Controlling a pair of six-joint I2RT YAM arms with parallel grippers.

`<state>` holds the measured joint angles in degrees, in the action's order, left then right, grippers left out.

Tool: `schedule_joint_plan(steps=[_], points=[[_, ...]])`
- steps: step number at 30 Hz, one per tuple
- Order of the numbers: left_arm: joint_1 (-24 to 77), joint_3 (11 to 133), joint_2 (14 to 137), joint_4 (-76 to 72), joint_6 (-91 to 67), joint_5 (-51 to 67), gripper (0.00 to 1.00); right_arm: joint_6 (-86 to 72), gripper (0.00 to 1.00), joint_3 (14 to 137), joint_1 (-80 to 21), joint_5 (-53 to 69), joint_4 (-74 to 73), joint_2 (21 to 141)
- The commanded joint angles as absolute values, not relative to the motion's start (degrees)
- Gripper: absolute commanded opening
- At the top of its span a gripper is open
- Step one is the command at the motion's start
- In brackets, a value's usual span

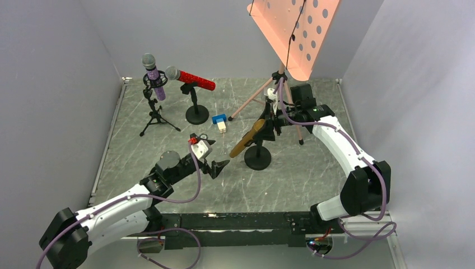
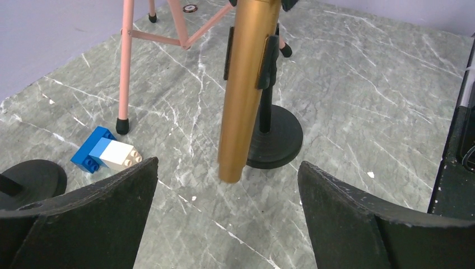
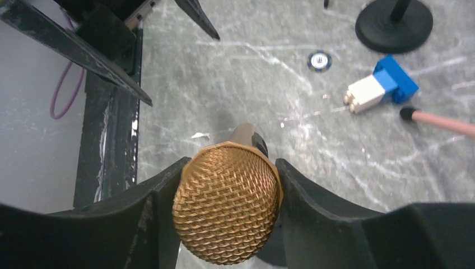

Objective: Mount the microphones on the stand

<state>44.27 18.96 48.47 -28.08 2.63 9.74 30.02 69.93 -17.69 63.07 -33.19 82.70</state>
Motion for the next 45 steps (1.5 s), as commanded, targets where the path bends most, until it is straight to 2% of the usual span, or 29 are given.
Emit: schedule_joint_plan(steps=[1,2,3,4,5,12,17,29,41,45], points=[[43.6,20.5,47.7,-30.6,0.7,10.6,0.99,31.7,0.67,70.1,-17.9,60.1,-38.8,83.0],[43.5,21.1,48.1,-30.1,0.8,11.1,0.99,31.6,0.77,70.0,-17.9,60.1,-38.7,82.6],[43.4,21.9,48.6,-29.4,1.3,12.1,0.99,31.5,0.93,69.7,-17.8,60.0,-38.4,82.1],[43.1,22.8,49.1,-28.6,1.7,13.3,0.99,31.4,0.99,69.3,-17.8,59.9,-38.0,81.6],[42.9,23.7,49.8,-27.9,2.2,14.6,0.99,31.3,1.0,68.9,-17.8,59.7,-37.6,81.1],[42.1,28.4,55.0,-27.9,5.1,20.5,0.99,30.9,1.0,65.4,-14.2,60.8,-34.8,77.0],[40.0,33.3,60.7,-29.0,6.0,29.5,0.99,35.2,1.0,61.3,-11.9,60.6,-34.6,72.3],[37.1,45.1,77.2,-28.6,7.1,44.0,0.99,34.6,1.0,52.7,2.5,71.2,-30.2,65.9],[37.1,49.2,87.4,-34.5,4.9,44.8,0.99,36.2,1.0,53.1,3.4,71.7,-31.7,65.0],[37.2,50.1,89.7,-37.9,1.3,46.4,0.9,36.0,1.0,52.9,3.5,71.5,-31.5,64.9]])
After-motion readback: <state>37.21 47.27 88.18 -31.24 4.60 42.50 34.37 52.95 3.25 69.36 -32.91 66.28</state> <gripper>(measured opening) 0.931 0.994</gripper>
